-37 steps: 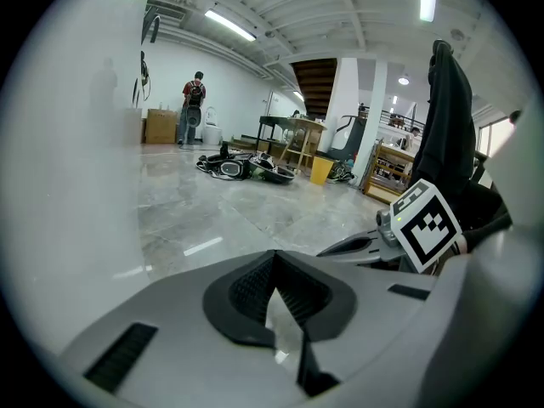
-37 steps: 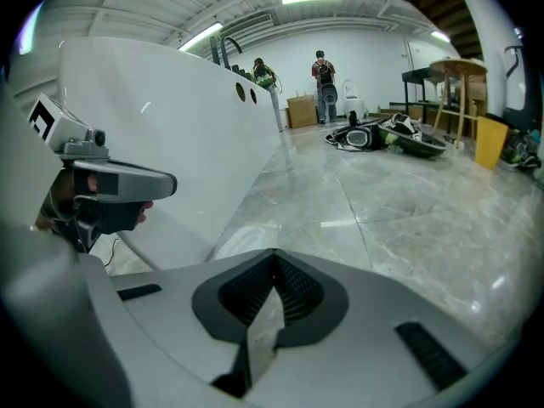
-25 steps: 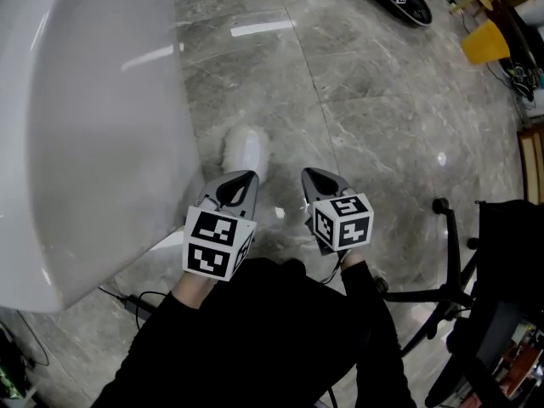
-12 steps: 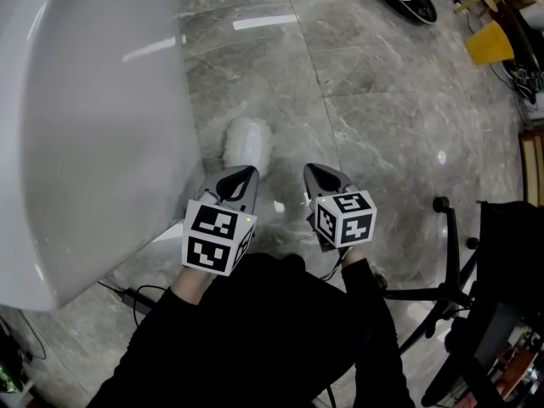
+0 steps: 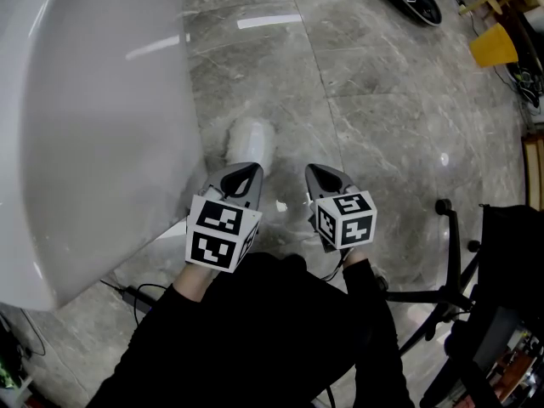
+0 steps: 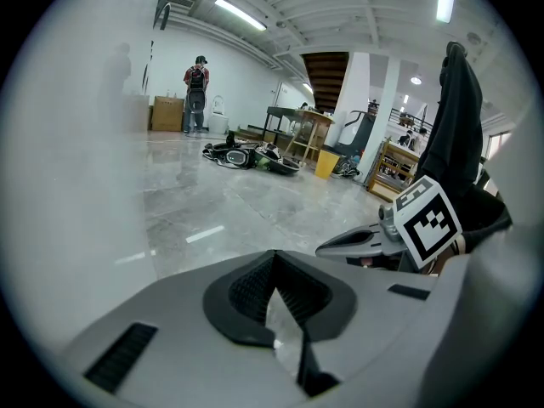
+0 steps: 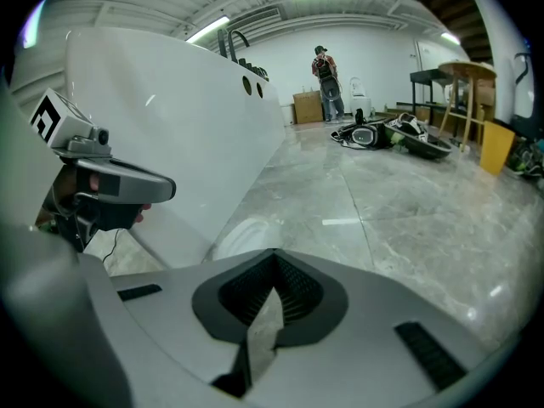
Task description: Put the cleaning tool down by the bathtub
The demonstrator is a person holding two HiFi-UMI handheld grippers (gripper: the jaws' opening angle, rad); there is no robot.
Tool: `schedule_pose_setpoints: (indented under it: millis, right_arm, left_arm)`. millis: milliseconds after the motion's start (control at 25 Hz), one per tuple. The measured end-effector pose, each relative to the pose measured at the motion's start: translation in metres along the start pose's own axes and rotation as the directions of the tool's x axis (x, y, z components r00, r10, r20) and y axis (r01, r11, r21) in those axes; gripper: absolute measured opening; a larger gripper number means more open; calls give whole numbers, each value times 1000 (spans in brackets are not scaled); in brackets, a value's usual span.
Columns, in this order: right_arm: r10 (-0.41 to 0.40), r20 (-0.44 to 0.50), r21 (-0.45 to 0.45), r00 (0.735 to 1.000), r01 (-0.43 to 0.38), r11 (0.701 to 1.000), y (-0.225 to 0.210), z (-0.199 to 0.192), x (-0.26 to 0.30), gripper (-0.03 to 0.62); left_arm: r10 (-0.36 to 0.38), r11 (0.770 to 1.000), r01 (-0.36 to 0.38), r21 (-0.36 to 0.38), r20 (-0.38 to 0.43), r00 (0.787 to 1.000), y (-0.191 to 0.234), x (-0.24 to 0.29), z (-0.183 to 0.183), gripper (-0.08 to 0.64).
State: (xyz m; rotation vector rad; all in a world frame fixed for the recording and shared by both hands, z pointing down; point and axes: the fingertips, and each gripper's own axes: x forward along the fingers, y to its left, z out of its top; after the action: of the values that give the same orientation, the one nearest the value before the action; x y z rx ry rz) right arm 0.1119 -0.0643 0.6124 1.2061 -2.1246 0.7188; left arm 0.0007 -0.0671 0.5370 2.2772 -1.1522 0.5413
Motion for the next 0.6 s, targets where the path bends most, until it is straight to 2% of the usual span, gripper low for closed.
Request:
schedule_pose_setpoints:
  millis: [600]
  right_arm:
    - [3,-5,-2,1000,-3,1000,-2,-3,0,0]
  left_arm:
    - [9,1000,-9,-8,-17,1000,1,5,-2,8]
